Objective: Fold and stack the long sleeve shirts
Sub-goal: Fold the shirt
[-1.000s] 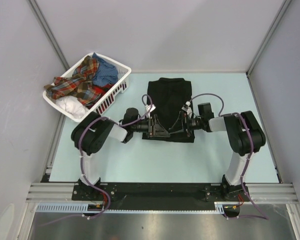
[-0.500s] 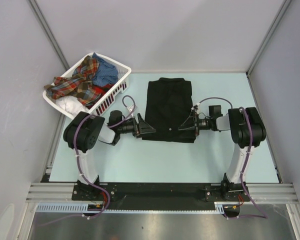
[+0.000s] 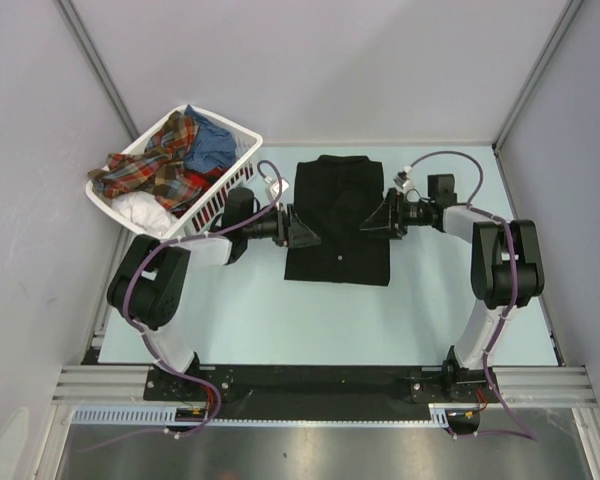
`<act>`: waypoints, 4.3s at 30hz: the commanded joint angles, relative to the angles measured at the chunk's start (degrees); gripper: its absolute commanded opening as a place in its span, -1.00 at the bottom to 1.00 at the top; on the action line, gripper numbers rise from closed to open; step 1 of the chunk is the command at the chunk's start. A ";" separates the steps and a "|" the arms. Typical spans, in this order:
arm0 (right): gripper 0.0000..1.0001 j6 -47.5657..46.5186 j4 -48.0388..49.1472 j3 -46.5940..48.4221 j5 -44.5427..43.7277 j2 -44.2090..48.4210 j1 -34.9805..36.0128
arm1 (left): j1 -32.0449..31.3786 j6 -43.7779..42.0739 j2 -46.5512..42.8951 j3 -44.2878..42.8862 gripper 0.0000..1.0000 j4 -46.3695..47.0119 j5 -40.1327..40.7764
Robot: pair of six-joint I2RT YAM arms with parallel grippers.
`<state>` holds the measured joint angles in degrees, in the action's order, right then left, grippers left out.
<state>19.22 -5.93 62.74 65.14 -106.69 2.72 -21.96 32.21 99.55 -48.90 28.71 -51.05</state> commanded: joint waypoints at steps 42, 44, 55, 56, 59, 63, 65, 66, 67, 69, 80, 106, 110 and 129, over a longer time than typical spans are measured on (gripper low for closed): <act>-1.00 -2.61 -1.71 19.97 -18.91 -11.08 6.86 | 4.03 -7.95 7.76 -10.07 0.36 -7.00 11.15; -1.00 -2.70 -1.19 19.79 -19.18 -11.69 6.77 | 4.03 -8.12 8.12 -10.51 0.36 -6.56 11.23; 0.34 -7.27 -6.63 20.16 -16.64 -7.40 3.43 | 3.24 -3.12 8.39 -10.96 0.65 -2.26 4.48; 0.43 -6.57 -6.37 18.75 -14.71 -5.56 3.26 | 2.36 -2.33 8.30 -10.60 0.73 -1.56 3.94; 0.91 0.70 0.35 8.60 -9.71 0.86 3.78 | 0.00 0.74 8.73 -9.37 0.88 1.60 2.79; 0.99 8.11 9.44 0.37 -7.75 4.39 5.97 | -2.74 6.97 11.45 -8.84 0.99 8.72 4.11; 0.99 8.29 12.16 0.10 -7.31 0.98 6.59 | -3.18 9.35 13.99 -9.98 0.99 10.92 5.68; 0.99 8.63 13.48 0.36 -7.57 -0.69 6.42 | -3.18 10.32 16.44 -10.59 0.99 12.50 6.48; 0.99 9.51 15.32 0.71 -7.23 -2.62 5.81 | -3.09 9.81 17.60 -12.34 0.99 12.34 7.79; 1.00 11.53 19.64 3.77 -6.96 -9.48 4.84 | -2.22 8.84 20.75 -14.37 0.99 12.07 10.77; 0.99 22.78 30.60 11.88 -5.21 -24.61 1.85 | 4.90 14.90 27.11 -14.12 0.96 9.69 17.74; 0.99 39.40 46.37 -21.17 -2.04 -8.34 10.38 | -5.92 23.25 12.41 11.81 0.99 23.40 5.34; 0.99 34.49 41.46 -21.17 -1.42 -12.22 6.08 | -2.57 21.94 14.89 13.66 0.99 20.78 5.43; 0.61 -10.52 -14.28 1.32 -6.07 3.42 -0.53 | 2.82 -39.51 -16.55 3.58 0.66 -33.23 8.91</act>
<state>17.56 -12.73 57.54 64.73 -107.20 -0.67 -14.02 27.68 93.91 -35.83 20.32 -50.33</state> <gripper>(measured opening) 0.908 0.911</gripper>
